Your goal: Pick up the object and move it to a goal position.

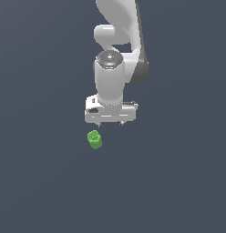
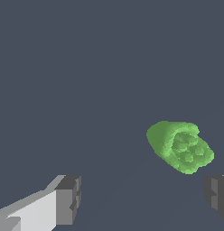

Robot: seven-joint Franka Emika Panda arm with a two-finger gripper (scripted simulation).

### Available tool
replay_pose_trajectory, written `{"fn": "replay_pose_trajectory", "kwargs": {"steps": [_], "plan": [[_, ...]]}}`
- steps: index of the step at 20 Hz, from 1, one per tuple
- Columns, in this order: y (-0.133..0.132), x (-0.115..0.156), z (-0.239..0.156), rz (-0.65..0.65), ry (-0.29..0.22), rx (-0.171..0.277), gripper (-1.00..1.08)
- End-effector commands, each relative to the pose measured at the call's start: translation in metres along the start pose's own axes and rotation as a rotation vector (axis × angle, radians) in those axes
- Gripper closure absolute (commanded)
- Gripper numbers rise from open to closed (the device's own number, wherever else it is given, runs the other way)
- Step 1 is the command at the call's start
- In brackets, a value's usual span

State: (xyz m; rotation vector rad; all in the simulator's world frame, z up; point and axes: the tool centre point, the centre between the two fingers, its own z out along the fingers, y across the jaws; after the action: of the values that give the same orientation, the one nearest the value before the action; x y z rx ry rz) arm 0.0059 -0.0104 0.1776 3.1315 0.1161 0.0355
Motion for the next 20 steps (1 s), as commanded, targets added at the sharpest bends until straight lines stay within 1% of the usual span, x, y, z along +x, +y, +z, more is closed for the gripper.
{"fn": "replay_pose_trajectory", "kwargs": {"steps": [1, 20], "plan": [[0.006, 0.001, 0.003, -0.035, -0.002, 0.0, -0.92], [0.065, 0.004, 0.04, -0.419, -0.017, 0.008, -0.92]]}}
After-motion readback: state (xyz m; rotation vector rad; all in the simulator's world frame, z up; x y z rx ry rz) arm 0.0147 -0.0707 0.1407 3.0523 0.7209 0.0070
